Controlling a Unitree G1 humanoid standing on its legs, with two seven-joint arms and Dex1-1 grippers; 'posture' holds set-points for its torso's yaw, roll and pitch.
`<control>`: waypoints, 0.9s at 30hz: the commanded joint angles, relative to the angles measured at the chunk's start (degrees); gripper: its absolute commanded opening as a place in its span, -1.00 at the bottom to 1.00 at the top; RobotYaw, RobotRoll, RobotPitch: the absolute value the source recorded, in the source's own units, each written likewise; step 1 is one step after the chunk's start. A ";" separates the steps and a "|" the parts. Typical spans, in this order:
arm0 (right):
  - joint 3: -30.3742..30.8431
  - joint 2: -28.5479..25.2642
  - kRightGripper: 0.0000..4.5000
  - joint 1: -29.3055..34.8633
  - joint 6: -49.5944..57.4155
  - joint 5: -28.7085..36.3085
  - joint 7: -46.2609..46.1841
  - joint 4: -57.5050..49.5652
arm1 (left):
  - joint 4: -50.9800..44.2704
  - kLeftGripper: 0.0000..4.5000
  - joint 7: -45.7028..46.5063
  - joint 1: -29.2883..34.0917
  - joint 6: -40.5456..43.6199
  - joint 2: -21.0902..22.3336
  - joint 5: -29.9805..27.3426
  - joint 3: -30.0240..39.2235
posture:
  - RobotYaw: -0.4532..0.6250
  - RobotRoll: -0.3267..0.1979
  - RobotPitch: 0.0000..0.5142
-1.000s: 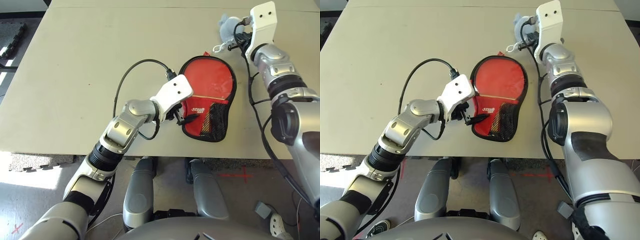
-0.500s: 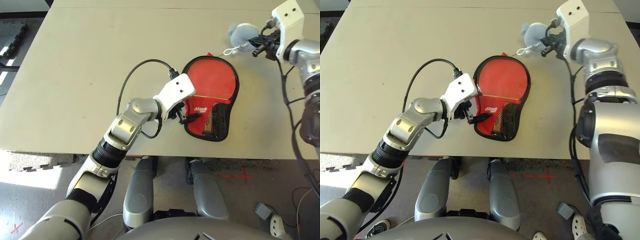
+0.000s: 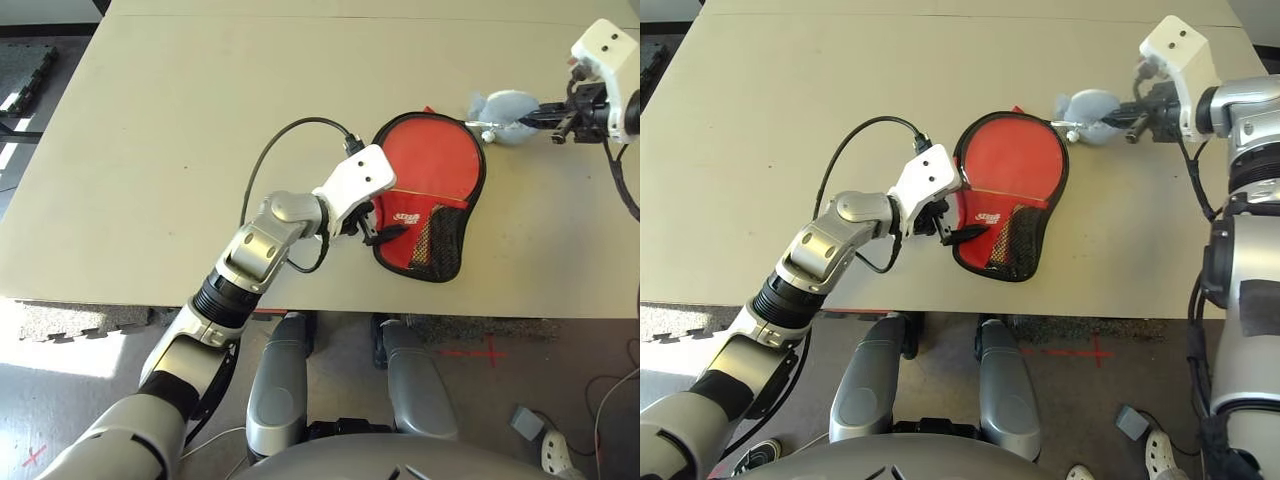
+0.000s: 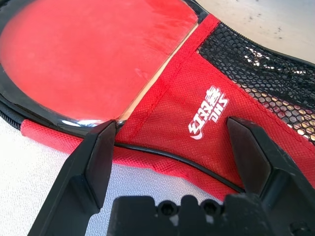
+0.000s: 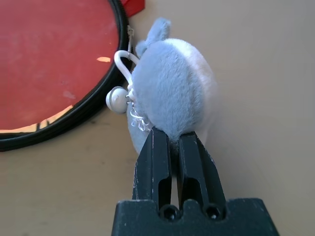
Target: Store the ping-pong paddle in its case and zip it.
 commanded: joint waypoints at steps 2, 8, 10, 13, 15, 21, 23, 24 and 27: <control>1.17 -2.44 -0.99 1.41 1.86 0.18 7.28 -1.70 | 3.77 1.00 -0.23 1.94 1.68 -0.38 1.18 -3.40 | -0.11 0.25 0.20; 1.62 -3.66 -0.99 2.91 2.60 0.88 15.26 -3.77 | 4.17 1.00 0.02 1.89 1.64 -0.43 1.35 -3.30 | -0.10 0.25 0.21; 2.11 -4.19 -0.99 3.48 2.60 1.64 17.02 -4.63 | 4.20 1.00 0.12 1.92 1.72 -0.47 1.37 -3.29 | -0.11 0.25 0.20; 4.10 -5.07 -0.99 4.20 3.12 4.69 17.43 -6.10 | 4.38 1.00 0.20 1.85 1.71 -0.54 1.40 -3.27 | -0.11 0.25 0.20; 6.32 -5.98 -0.99 5.07 3.83 7.75 17.43 -7.81 | 4.57 1.00 0.29 1.76 1.71 -0.66 1.42 -3.25 | -0.11 0.25 0.19; 15.25 -10.43 -0.99 9.42 8.78 19.57 17.43 -16.93 | 4.99 1.00 0.54 1.52 1.71 -1.08 1.54 -3.15 | -0.12 0.25 0.19; 18.89 -12.96 -0.99 11.58 11.01 24.58 17.43 -21.63 | 5.13 1.00 0.59 1.51 1.69 -1.18 1.60 -3.06 | -0.12 0.25 0.19; 20.64 -14.18 -0.99 12.55 12.28 27.12 17.43 -23.98 | 5.22 1.00 0.59 1.50 1.68 -1.22 1.64 -3.03 | -0.13 0.25 0.19; 25.05 -17.27 -0.99 14.67 14.59 32.91 17.43 -29.81 | 5.32 1.00 0.63 1.49 1.74 -1.33 1.76 -3.01 | -0.13 0.25 0.18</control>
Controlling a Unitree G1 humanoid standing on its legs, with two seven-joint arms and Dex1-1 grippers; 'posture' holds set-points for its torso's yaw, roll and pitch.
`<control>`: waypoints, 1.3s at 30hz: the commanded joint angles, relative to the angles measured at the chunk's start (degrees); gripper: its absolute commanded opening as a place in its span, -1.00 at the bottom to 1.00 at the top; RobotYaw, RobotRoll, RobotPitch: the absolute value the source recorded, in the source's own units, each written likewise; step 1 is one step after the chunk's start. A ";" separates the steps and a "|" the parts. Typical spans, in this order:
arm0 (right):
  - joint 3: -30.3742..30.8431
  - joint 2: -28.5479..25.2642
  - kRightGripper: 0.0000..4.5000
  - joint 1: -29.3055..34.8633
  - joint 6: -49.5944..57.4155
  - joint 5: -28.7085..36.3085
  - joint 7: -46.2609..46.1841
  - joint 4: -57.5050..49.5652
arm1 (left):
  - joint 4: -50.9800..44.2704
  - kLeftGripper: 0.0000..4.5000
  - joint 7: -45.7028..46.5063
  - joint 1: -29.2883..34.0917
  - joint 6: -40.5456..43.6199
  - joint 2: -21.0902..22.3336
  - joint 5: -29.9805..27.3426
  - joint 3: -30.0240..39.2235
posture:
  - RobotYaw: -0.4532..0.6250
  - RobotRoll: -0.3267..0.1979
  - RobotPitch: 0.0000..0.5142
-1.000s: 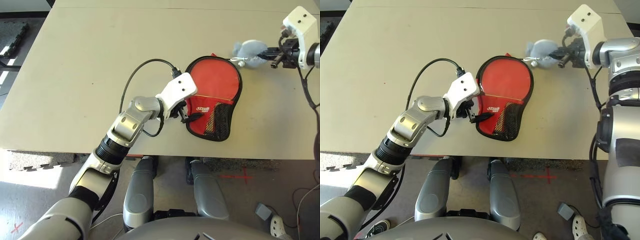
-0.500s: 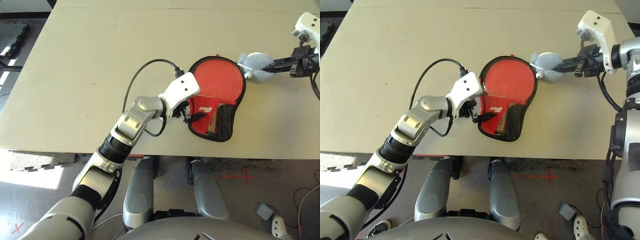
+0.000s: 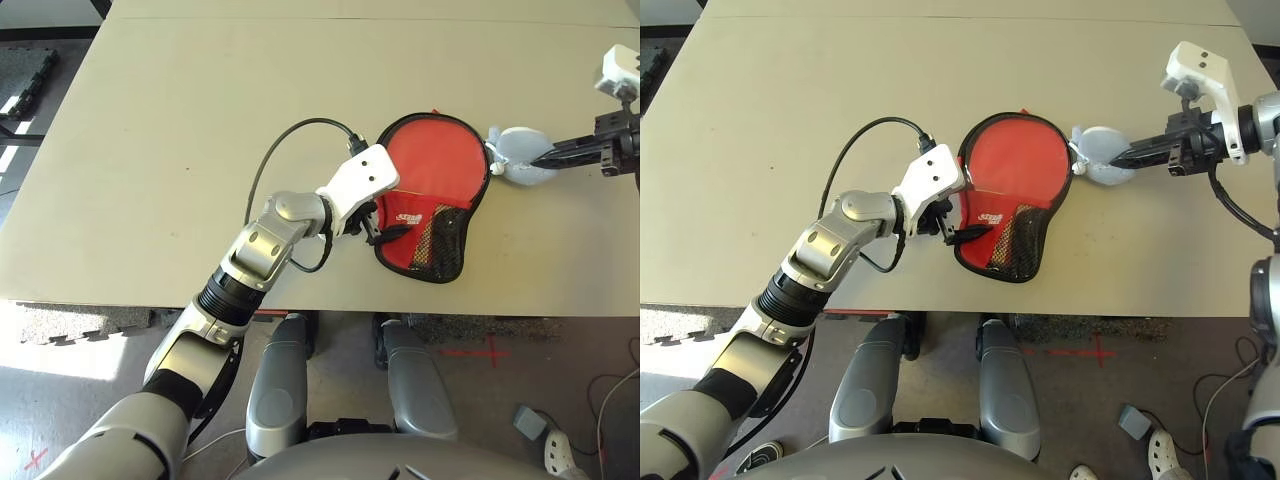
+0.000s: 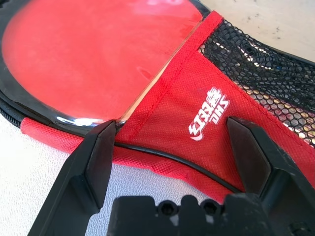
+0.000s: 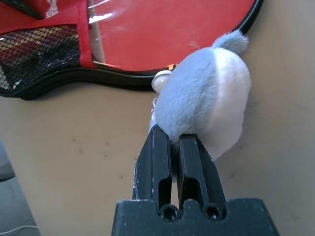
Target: Store the ping-pong paddle in its case and zip it.
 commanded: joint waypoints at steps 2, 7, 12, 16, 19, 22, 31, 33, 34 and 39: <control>6.73 -3.84 -0.99 2.97 3.33 8.70 2.14 -8.79 | 4.10 1.00 0.37 1.90 2.22 -0.35 1.33 -2.86 | -0.13 0.25 0.18; 10.82 -6.25 -0.99 4.92 5.92 14.62 2.14 -15.89 | 4.35 1.00 0.46 1.88 2.17 -0.42 1.52 -2.73 | -0.12 0.25 0.17; 12.66 -7.39 -0.99 6.69 7.90 18.34 2.14 -21.29 | 4.35 1.00 0.59 1.91 2.30 -0.55 1.59 -2.71 | -0.12 0.25 0.17; 12.92 -7.55 -0.99 7.95 10.50 21.41 2.14 -26.17 | 4.51 1.00 0.68 1.91 2.28 -0.63 1.66 -2.68 | -0.13 0.25 0.17; 12.38 -7.45 -0.99 8.87 12.73 23.20 2.14 -29.75 | 4.63 1.00 0.76 1.92 2.25 -0.70 1.72 -2.71 | -0.13 0.25 0.18; 11.81 -7.36 -0.99 9.60 14.79 25.07 2.14 -32.64 | 4.63 1.00 0.77 1.91 2.30 -0.74 1.72 -2.71 | -0.13 0.25 0.18; 12.22 -7.46 -0.99 12.08 19.11 28.56 2.14 -42.94 | 4.67 1.00 1.09 1.99 2.37 -0.72 1.80 -2.61 | -0.13 0.25 0.20; 12.00 -7.60 -0.99 13.03 19.64 28.78 2.14 -44.73 | 4.76 1.00 1.19 1.99 2.33 -0.76 1.81 -2.59 | -0.12 0.25 0.19; 11.68 -7.49 -0.99 13.42 19.92 28.64 2.14 -45.23 | 4.78 1.00 1.22 1.98 2.29 -0.77 1.82 -2.57 | -0.12 0.25 0.19; 7.17 -3.64 -0.73 13.05 19.26 18.64 1.84 -38.44 | 4.09 1.00 0.93 1.66 1.78 -0.27 1.56 -1.93 | -0.11 0.25 0.19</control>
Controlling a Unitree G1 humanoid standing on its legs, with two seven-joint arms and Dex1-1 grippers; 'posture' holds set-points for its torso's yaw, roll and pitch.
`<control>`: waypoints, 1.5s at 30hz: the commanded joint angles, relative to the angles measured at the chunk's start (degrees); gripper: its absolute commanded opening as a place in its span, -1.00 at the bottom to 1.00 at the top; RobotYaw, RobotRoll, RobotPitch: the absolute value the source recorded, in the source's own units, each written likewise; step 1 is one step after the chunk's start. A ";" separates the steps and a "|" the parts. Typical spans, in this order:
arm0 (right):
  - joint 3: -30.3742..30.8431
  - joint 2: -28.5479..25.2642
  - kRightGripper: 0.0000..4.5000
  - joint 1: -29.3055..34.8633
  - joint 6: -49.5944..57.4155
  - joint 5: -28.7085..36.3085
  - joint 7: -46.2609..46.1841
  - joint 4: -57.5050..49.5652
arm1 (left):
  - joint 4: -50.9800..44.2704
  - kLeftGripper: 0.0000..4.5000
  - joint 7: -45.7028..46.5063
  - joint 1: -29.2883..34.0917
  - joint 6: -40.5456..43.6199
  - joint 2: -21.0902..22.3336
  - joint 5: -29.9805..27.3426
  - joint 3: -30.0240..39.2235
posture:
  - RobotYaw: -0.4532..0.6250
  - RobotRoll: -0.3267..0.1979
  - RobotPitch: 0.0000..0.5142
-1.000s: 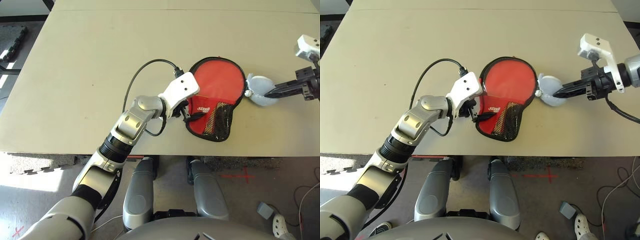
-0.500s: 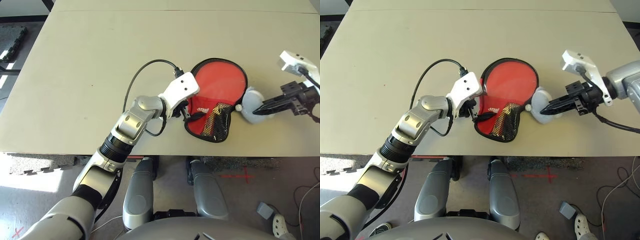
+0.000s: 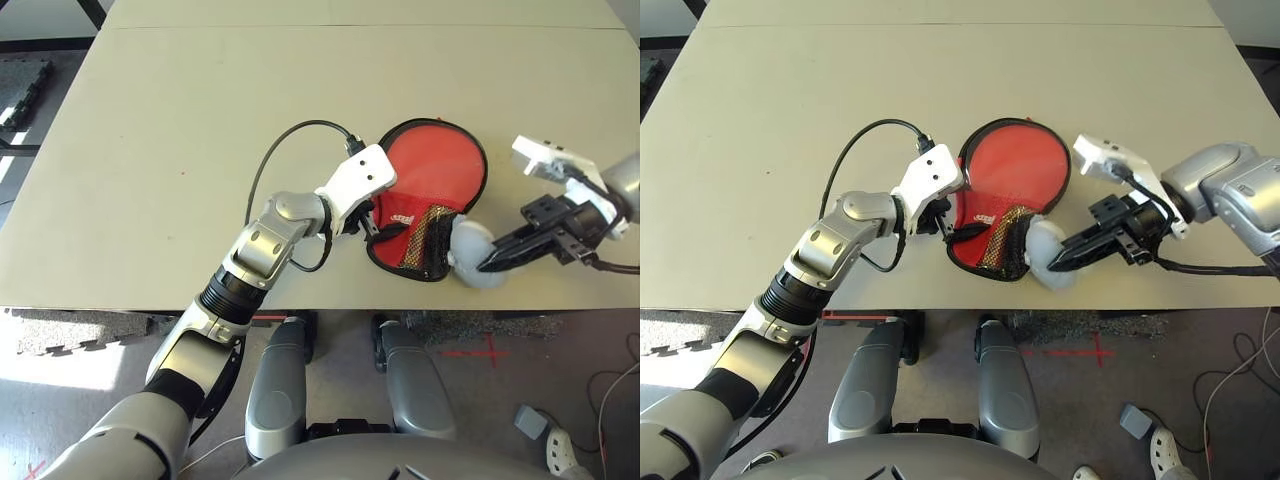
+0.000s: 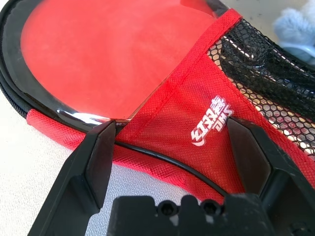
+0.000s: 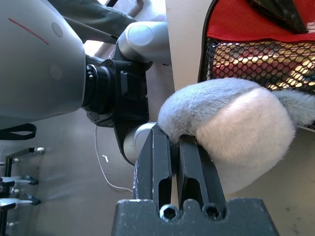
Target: Store the ping-pong paddle in its case and zip it.
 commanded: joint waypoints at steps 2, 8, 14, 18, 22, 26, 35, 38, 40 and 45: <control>-2.44 0.44 -0.47 -1.62 -1.81 -4.79 1.43 6.87 | 0.49 1.00 -0.74 1.38 1.26 0.69 -0.23 -0.67 | -0.12 0.25 0.17; -5.29 1.78 0.49 -6.48 -5.58 -7.15 1.53 23.22 | -5.73 1.00 -2.88 0.27 2.46 3.53 -7.13 8.83 | -0.14 0.25 0.13; -18.39 10.33 0.99 -12.00 -10.57 -9.97 -2.58 43.71 | -6.94 1.00 1.86 -1.86 4.05 5.38 -14.68 24.42 | -0.12 0.25 0.08; -27.89 16.21 0.99 -13.84 -17.81 -12.11 -14.05 52.99 | -1.99 1.00 9.79 -2.15 -3.00 4.93 -13.72 32.67 | -0.09 0.25 0.06; -37.54 20.61 0.99 -14.04 -27.61 -13.24 -30.89 60.66 | 7.67 1.00 22.59 -2.99 -13.01 6.44 -9.71 40.84 | -0.03 0.25 0.03; -43.50 23.21 0.99 -12.15 -34.50 -15.04 -42.60 64.54 | 14.64 1.00 27.82 -1.90 -19.07 8.71 -8.81 44.41 | -0.02 0.25 0.02; -51.81 26.46 0.99 -7.64 -46.12 -18.32 -59.90 68.77 | 25.55 1.00 33.98 0.52 -33.55 10.11 -7.37 46.41 | -0.02 0.25 -0.02; -53.55 27.02 0.99 -7.32 -46.69 -18.70 -61.78 69.01 | 27.18 1.00 36.17 0.54 -35.66 9.90 -7.61 46.83 | -0.03 0.25 -0.02; -54.58 27.59 0.99 -7.04 -46.76 -18.82 -62.68 68.99 | 28.20 1.00 36.97 0.71 -36.84 10.00 -7.76 46.92 | -0.03 0.25 -0.01; -55.08 28.64 0.99 -6.77 -46.41 -20.14 -62.44 68.45 | 29.73 1.00 37.42 0.80 -37.94 10.47 -8.03 46.62 | -0.04 0.25 0.02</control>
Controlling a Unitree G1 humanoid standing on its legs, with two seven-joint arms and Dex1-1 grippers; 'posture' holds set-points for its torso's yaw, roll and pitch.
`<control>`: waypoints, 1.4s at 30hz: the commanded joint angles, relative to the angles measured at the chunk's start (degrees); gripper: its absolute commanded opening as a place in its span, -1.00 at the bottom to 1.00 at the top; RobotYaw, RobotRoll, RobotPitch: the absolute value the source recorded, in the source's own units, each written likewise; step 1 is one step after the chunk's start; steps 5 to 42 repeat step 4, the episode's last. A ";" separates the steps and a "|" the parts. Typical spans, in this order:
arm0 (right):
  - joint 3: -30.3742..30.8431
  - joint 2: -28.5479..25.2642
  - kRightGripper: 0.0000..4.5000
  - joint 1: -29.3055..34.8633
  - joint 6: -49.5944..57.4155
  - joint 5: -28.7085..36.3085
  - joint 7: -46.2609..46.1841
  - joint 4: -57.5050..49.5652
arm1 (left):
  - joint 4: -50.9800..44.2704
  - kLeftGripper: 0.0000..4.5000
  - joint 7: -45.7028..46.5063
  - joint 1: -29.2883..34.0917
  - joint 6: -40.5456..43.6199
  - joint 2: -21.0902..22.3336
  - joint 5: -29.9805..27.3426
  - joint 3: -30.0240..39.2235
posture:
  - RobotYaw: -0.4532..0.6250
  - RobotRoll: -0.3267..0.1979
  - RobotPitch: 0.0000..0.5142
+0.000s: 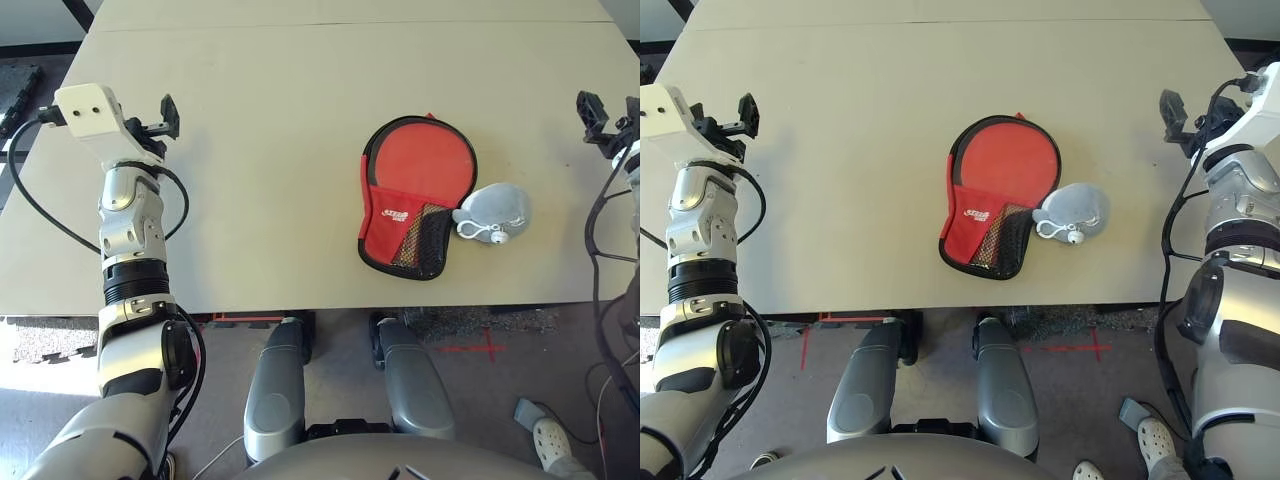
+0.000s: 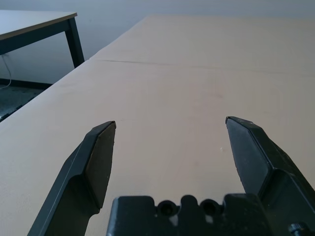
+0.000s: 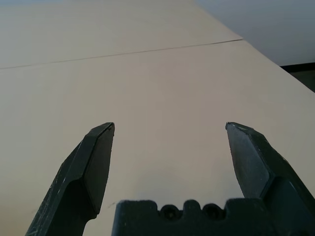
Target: Store the ping-pong paddle in its case and zip it.
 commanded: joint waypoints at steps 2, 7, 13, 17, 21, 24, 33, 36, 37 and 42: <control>0.00 0.85 0.99 1.17 0.33 -2.05 0.64 0.15 | 2.65 1.00 0.32 0.90 -1.30 0.73 -0.16 0.26 | -0.08 0.25 0.04; -0.15 1.33 0.99 1.08 0.50 -2.38 0.94 -0.09 | 3.48 1.00 0.19 0.87 -1.58 0.80 -0.25 0.12 | -0.10 0.25 0.02; -0.15 1.33 0.99 1.08 0.50 -2.38 0.94 -0.09 | 3.48 1.00 0.19 0.87 -1.58 0.80 -0.25 0.12 | -0.10 0.25 0.02; -0.15 1.33 0.99 1.08 0.50 -2.38 0.94 -0.09 | 3.48 1.00 0.19 0.87 -1.58 0.80 -0.25 0.12 | -0.10 0.25 0.02; -0.15 1.33 0.99 1.08 0.50 -2.38 0.94 -0.09 | 3.48 1.00 0.19 0.87 -1.58 0.80 -0.25 0.12 | -0.10 0.25 0.02; -0.15 1.33 0.99 1.08 0.50 -2.38 0.94 -0.09 | 3.48 1.00 0.19 0.87 -1.58 0.80 -0.25 0.12 | -0.10 0.25 0.02; -0.15 1.33 0.99 1.08 0.50 -2.38 0.94 -0.09 | 3.48 1.00 0.19 0.87 -1.58 0.80 -0.25 0.12 | -0.10 0.25 0.02; -0.15 1.33 0.99 1.08 0.50 -2.38 0.94 -0.09 | 3.48 1.00 0.19 0.87 -1.58 0.80 -0.25 0.12 | -0.10 0.25 0.02; -0.15 1.33 0.99 1.08 0.50 -2.38 0.94 -0.09 | 3.48 1.00 0.19 0.87 -1.58 0.80 -0.25 0.12 | -0.10 0.25 0.02; -0.15 1.33 0.99 1.08 0.50 -2.38 0.94 -0.09 | 3.48 1.00 0.19 0.87 -1.58 0.80 -0.25 0.12 | -0.10 0.25 0.02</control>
